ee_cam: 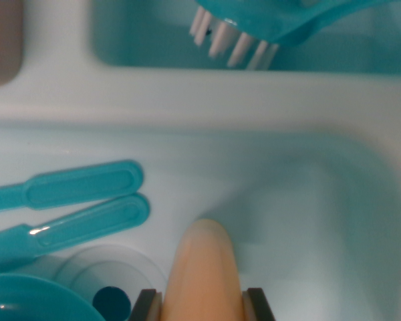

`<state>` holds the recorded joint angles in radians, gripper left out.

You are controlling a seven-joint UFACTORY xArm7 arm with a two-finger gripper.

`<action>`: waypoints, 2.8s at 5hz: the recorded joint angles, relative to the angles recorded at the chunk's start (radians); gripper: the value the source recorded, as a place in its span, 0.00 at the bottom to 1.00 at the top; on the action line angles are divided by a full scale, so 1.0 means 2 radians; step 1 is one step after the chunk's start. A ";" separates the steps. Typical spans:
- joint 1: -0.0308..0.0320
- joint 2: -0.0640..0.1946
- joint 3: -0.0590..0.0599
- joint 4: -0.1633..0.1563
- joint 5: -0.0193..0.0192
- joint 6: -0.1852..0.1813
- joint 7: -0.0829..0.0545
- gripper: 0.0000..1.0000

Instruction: Pick detergent from the sink

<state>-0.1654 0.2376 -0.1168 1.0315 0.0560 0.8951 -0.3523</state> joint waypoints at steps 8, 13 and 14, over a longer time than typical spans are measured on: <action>0.0003 -0.008 0.000 0.024 -0.0015 0.032 0.001 1.00; 0.0006 -0.016 -0.001 0.049 -0.0030 0.065 0.003 1.00; 0.0008 -0.021 -0.001 0.064 -0.0039 0.085 0.004 1.00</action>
<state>-0.1639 0.1957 -0.1192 1.1605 0.0482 1.0654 -0.3448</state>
